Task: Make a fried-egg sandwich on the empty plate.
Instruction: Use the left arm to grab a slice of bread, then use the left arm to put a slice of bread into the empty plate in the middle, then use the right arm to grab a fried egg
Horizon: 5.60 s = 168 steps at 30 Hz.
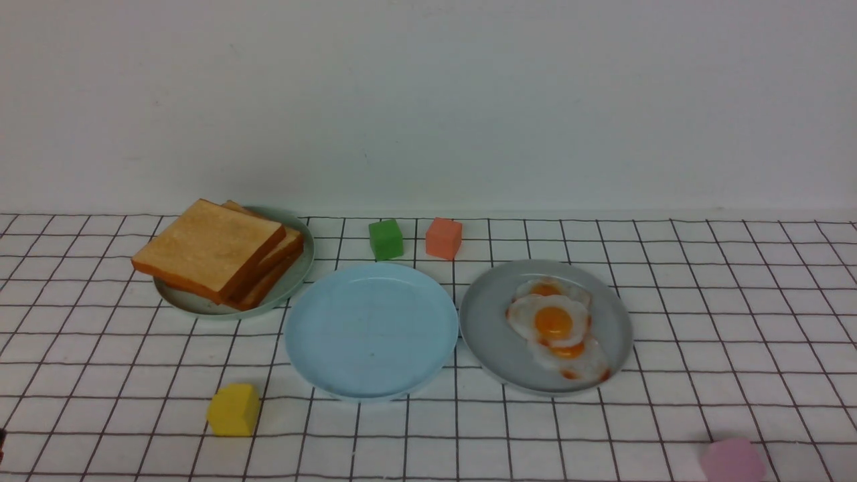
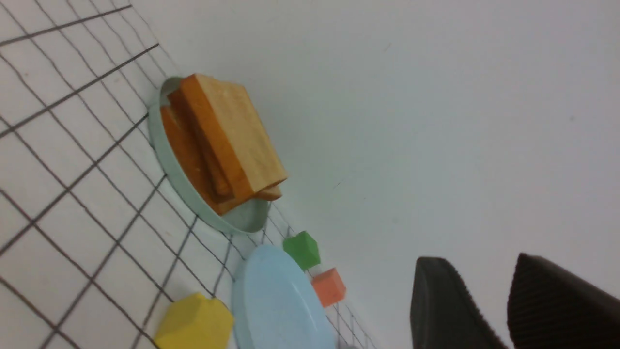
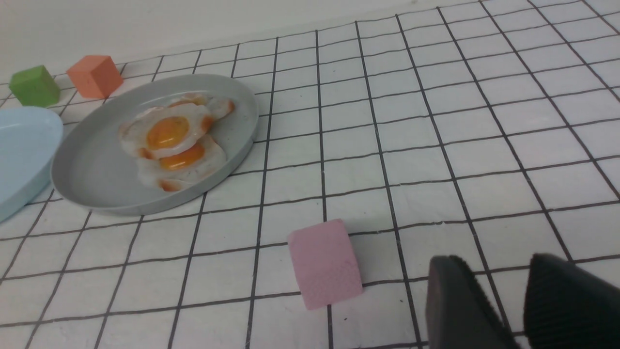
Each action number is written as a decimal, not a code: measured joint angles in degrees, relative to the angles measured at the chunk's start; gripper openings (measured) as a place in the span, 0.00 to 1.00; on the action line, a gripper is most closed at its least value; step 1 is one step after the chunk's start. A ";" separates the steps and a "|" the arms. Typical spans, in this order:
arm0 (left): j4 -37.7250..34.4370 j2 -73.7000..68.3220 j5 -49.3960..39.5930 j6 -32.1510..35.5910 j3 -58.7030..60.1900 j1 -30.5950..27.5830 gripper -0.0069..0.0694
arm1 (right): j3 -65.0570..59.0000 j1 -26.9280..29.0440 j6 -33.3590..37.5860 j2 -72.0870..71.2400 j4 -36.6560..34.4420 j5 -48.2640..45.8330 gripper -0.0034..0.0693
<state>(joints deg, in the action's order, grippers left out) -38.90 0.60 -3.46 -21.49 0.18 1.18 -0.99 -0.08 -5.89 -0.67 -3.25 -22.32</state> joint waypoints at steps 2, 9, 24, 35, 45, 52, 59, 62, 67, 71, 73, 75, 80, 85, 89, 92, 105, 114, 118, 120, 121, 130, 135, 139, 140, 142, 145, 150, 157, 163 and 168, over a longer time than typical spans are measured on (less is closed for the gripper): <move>1.35 0.00 -4.28 2.70 -3.46 0.52 0.29 | 0.00 0.00 0.00 0.00 0.00 0.00 0.38; 6.94 -16.96 -24.80 19.54 -21.43 1.75 0.07 | 0.00 0.00 0.00 0.00 0.00 0.00 0.38; 23.65 -60.05 -46.85 25.34 -50.17 16.52 0.07 | 1.52 -0.77 -13.58 0.00 -27.98 13.87 0.37; 43.26 -85.82 -45.95 11.75 -70.64 17.98 0.07 | 40.36 -8.90 13.30 19.34 -19.45 -33.24 0.06; 44.59 -106.88 -45.71 13.17 -89.40 10.61 0.09 | 49.08 -12.58 16.21 27.19 -15.88 -38.34 0.05; 45.75 -114.59 -44.69 20.72 -94.12 10.35 0.38 | 49.08 -12.65 16.38 27.32 -15.58 -38.34 0.06; 50.29 -117.26 -39.46 24.11 -94.32 10.35 0.67 | 49.08 -12.65 16.38 27.32 -15.53 -38.34 0.07; 51.61 -118.49 -38.12 24.06 -94.32 10.35 0.69 | 49.08 -12.65 16.38 27.32 -15.53 -38.34 0.07; 52.07 -120.47 -37.89 24.01 -94.37 10.35 0.70 | 48.33 -12.69 16.38 27.32 -15.53 -38.34 0.08; 52.37 -121.54 -37.95 24.01 -94.97 10.35 0.70 | 47.74 -12.89 16.38 27.38 -15.58 -38.42 0.08; 52.38 -121.70 -38.00 24.01 -94.99 10.41 0.70 | 47.68 -12.88 16.45 27.40 -15.63 -38.42 0.08; 52.57 -121.82 -38.37 24.01 -95.24 10.41 0.65 | 47.64 -12.88 16.45 27.40 -15.63 -38.42 0.09; 52.61 -121.88 -39.23 24.07 -95.50 10.41 0.53 | 47.56 -12.88 16.45 27.40 -15.76 -38.42 0.09; 51.81 -121.04 -39.67 24.18 -95.50 10.41 0.53 | 47.56 -12.88 16.45 27.40 -15.76 -38.37 0.10; 50.36 -118.68 -40.86 24.18 -95.05 10.41 0.39 | 47.56 -12.88 16.45 27.40 -15.77 -38.37 0.11; 49.56 -116.21 -41.77 24.18 -94.94 10.41 0.23 | 47.56 -12.88 16.45 27.40 -15.77 -38.37 0.11; 47.47 -105.59 -45.79 24.00 -94.77 15.62 0.21 | 47.56 -12.95 16.45 27.40 -15.82 -38.37 0.14; 47.43 -108.32 -47.59 22.64 -94.83 31.85 0.21 | 47.56 -12.95 16.49 27.40 -15.82 -38.37 0.15; 50.58 -113.08 -46.79 22.14 -94.83 34.26 0.21 | 47.56 -12.95 16.49 27.40 -15.82 -38.37 0.16; 51.47 -114.40 -46.32 21.49 -94.83 34.42 0.21 | 47.56 -12.95 16.49 27.40 -15.82 -38.37 0.16; 52.22 -115.87 -45.48 21.49 -94.83 34.41 0.21 | 47.56 -12.95 16.49 27.40 -15.82 -38.37 0.16; 53.32 -118.27 -44.58 21.49 -94.83 34.35 0.21 | 47.56 -12.95 16.49 27.40 -15.82 -38.37 0.16; 53.27 -118.27 -45.24 21.49 -94.83 34.35 0.27 | 47.56 -12.95 16.77 27.40 -15.82 -38.31 0.16; 53.21 -118.27 -46.16 21.49 -94.83 34.35 0.40 | 47.56 -12.95 17.22 27.40 -15.82 -38.31 0.16; 52.95 -118.27 -46.60 21.49 -94.83 34.35 0.49 | 47.56 -12.95 17.41 27.40 -15.82 -38.31 0.16; 52.24 -118.27 -47.13 21.49 -94.83 34.35 0.56 | 47.56 -12.95 17.58 27.40 -15.82 -38.31 0.16; 50.08 -118.02 -47.97 21.13 -94.83 34.35 0.62 | 47.56 -12.95 17.58 27.40 -15.82 -37.89 0.16; 40.38 -111.20 -49.92 21.12 -94.45 34.35 0.55 | 48.12 -12.95 17.58 30.32 -15.82 -36.51 0.16; 26.72 -89.20 -51.60 24.89 -90.85 34.35 0.08 | 50.34 -12.95 17.70 46.02 -16.06 -30.06 0.17; 20.50 -63.74 -43.28 29.21 -71.16 34.35 0.07 | 50.54 -12.95 17.78 64.30 -17.05 -19.81 0.18; 20.10 -45.54 -32.52 30.86 -52.98 34.35 0.07 | 54.40 -12.95 16.91 78.41 -20.77 -14.84 0.22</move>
<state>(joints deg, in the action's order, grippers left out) -18.80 -44.94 -35.98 9.37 -52.80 35.53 53.41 -13.02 11.02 77.74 -24.01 -37.16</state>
